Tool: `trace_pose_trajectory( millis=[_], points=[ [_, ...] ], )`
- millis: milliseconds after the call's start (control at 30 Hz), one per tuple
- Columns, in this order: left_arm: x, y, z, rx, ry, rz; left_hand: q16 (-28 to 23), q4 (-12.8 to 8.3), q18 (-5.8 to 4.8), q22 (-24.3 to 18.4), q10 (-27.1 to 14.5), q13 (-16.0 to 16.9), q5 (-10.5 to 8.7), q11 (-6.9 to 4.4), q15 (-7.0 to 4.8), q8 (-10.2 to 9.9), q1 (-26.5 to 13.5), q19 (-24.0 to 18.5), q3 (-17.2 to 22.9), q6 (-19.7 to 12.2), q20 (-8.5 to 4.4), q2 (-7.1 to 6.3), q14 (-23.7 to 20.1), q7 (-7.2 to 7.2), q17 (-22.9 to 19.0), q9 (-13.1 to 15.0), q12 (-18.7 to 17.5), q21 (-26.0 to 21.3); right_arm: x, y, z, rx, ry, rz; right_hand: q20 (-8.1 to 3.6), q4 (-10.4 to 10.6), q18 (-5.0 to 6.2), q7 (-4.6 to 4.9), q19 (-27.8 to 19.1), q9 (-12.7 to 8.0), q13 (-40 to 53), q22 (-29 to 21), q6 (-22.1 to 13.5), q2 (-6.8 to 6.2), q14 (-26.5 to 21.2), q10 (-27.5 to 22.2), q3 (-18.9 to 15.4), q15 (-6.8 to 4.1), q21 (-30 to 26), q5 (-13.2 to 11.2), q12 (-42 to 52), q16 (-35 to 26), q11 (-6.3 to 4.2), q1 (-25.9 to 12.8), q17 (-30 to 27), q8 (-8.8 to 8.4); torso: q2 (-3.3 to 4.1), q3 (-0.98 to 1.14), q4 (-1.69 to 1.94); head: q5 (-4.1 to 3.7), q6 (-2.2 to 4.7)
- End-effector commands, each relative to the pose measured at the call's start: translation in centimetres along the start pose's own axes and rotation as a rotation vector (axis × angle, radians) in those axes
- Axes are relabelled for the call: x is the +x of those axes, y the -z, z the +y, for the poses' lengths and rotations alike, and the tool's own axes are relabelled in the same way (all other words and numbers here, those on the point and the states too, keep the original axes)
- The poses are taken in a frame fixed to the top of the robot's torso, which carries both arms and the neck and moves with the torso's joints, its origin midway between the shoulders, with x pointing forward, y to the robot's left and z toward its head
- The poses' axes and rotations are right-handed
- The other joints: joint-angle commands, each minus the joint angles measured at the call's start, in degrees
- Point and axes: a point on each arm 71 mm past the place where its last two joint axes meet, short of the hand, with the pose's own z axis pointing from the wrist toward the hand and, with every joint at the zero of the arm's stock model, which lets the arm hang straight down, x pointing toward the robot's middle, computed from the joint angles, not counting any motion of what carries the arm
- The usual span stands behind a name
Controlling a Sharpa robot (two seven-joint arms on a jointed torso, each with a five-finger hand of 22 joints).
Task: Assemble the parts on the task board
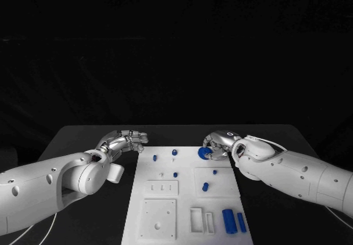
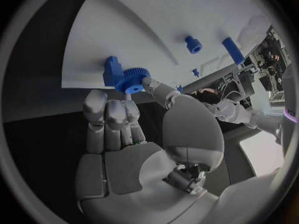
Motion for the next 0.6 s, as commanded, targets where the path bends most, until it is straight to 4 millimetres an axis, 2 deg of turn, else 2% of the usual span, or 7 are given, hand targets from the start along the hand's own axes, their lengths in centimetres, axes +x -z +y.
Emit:
trace_pose_trajectory(
  millis=[33,333,600],
  points=[
    [0.27,-0.05,-0.21,0.010,0.001,0.019,-0.4,0.0,0.83,1.0,-0.3,-0.1,0.22,0.31,0.06,-0.3,-0.4,-0.4,0.2,-0.3,0.06,-0.16,-0.5,0.34,0.1,-0.1,-0.2,0.3,1.72,0.34,-0.11,0.002,0.051,0.071,-0.02,-0.2,5.80,0.30,-0.3,-0.1,0.0,0.8,0.9,0.08,0.3,0.1,-0.4,-0.09,0.1,-0.5,-0.3,-0.3,-0.24,0.0,0.1,0.30,0.00,0.01,-0.02,-0.01,0.04],
    [0.20,-0.02,-0.20,0.008,0.000,0.015,-0.4,0.1,0.84,1.0,-0.3,-0.1,0.24,0.32,0.06,-0.3,-0.4,-0.4,0.3,-0.3,0.07,-0.13,-0.5,0.36,0.1,-0.1,-0.2,0.3,2.02,0.45,-0.71,0.018,0.007,0.102,0.01,-0.1,5.80,0.08,-0.3,0.1,0.1,0.7,1.6,0.68,0.5,0.3,0.2,-0.28,0.0,-1.6,-0.3,-0.6,-0.45,0.3,0.3,0.63,0.00,-0.03,0.02,-0.09,0.08],
    [0.28,-0.05,-0.19,0.007,0.000,0.016,-0.4,0.1,0.84,1.0,-0.3,-0.1,0.26,0.32,0.07,-0.3,-0.4,-0.4,0.3,-0.3,0.07,-0.09,-0.5,0.36,0.1,-0.1,-0.2,0.3,1.79,0.42,-0.46,0.017,0.024,0.070,0.12,0.6,5.80,-0.70,-0.3,0.6,0.3,0.7,4.1,1.42,0.6,0.7,2.3,-0.95,0.0,-1.9,-0.3,-0.9,-1.17,1.1,0.6,1.89,-0.02,-0.02,0.05,-0.01,-0.05]
  ],
)
